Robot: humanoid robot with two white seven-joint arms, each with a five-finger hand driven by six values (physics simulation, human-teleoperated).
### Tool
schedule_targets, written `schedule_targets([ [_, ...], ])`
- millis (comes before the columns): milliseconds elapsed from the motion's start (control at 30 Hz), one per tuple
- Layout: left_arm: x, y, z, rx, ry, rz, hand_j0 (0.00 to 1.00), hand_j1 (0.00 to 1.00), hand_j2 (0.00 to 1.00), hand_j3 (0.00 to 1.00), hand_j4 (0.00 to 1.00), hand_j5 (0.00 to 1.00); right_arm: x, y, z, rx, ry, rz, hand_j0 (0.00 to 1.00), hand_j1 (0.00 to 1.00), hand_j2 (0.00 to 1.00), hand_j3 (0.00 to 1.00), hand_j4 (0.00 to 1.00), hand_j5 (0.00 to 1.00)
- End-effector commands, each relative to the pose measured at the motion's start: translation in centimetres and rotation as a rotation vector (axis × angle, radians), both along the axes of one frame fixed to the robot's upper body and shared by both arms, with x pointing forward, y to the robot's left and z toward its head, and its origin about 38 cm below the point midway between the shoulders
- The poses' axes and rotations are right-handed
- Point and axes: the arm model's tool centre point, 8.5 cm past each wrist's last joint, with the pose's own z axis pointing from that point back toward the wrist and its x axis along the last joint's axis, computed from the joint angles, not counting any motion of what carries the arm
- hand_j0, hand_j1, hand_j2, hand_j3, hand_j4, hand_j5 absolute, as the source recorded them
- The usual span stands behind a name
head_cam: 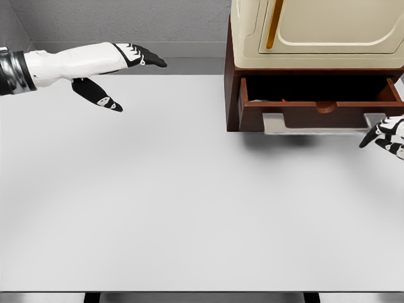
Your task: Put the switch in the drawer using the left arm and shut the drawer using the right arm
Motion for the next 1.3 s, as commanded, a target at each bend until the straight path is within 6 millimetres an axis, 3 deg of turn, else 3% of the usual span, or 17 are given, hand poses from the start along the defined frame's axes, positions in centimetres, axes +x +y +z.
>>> schedule_targets([
  [0,0.1,0.1,0.0,-0.007,0.004,0.005,1.0,1.0,1.0,1.0,1.0,1.0,-0.1,0.2,-0.8,-0.069,0.015,0.019,0.47,0.47,0.47,0.47,0.47,0.47],
  [633,0.1,0.2,0.0,-0.006,0.005,0.008,1.0,1.0,1.0,1.0,1.0,1.0,2.1,0.4,-2.2,-0.03,-0.012,-0.033,0.47,0.47,0.47,0.47,0.47,0.47],
  [1267,0.3,0.5,0.0,-0.007,0.008,0.017,1.0,1.0,1.0,1.0,1.0,1.0,4.2,1.0,-1.9,-0.023,-0.03,-0.032,0.47,0.47,0.47,0.47,0.47,0.47],
])
